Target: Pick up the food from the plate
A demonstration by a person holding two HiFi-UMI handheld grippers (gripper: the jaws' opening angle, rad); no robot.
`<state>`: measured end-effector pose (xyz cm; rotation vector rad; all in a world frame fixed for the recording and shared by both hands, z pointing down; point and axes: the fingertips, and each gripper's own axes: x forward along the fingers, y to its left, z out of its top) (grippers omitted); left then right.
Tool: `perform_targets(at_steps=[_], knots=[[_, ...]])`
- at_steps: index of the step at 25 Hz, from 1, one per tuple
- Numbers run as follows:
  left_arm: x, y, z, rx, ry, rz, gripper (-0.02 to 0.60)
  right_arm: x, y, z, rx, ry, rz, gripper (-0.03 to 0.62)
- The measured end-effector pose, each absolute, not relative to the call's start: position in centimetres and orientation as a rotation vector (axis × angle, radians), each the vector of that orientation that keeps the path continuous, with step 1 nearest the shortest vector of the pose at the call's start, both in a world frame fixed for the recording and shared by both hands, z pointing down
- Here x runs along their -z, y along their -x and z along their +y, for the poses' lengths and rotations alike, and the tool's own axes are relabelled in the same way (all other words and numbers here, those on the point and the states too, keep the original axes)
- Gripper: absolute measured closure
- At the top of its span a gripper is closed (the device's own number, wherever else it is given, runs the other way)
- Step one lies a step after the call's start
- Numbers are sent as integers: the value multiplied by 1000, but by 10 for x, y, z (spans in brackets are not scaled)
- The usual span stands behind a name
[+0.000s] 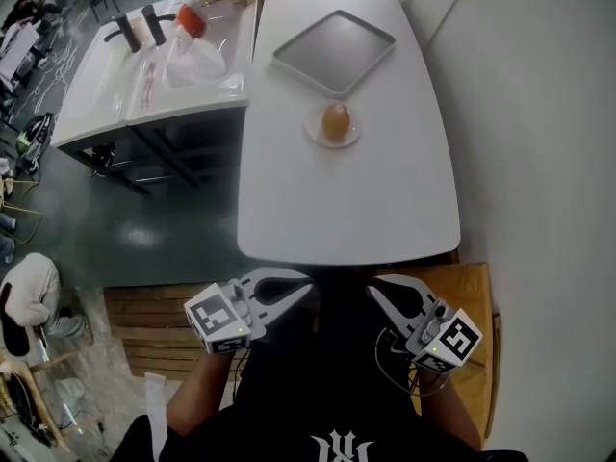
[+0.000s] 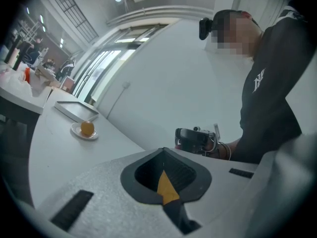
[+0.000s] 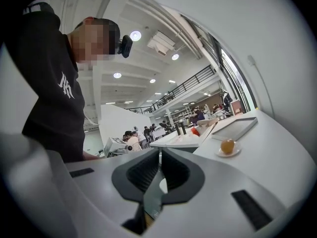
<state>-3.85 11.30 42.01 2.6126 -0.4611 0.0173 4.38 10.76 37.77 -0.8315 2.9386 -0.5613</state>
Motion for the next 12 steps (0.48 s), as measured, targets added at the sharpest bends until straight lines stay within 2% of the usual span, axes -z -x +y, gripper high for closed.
perform_targets(at_steps=[12], knots=[[-402,43,-14,-195,-2592,-636,578,-378,-41,-14,602,820,2962,589]])
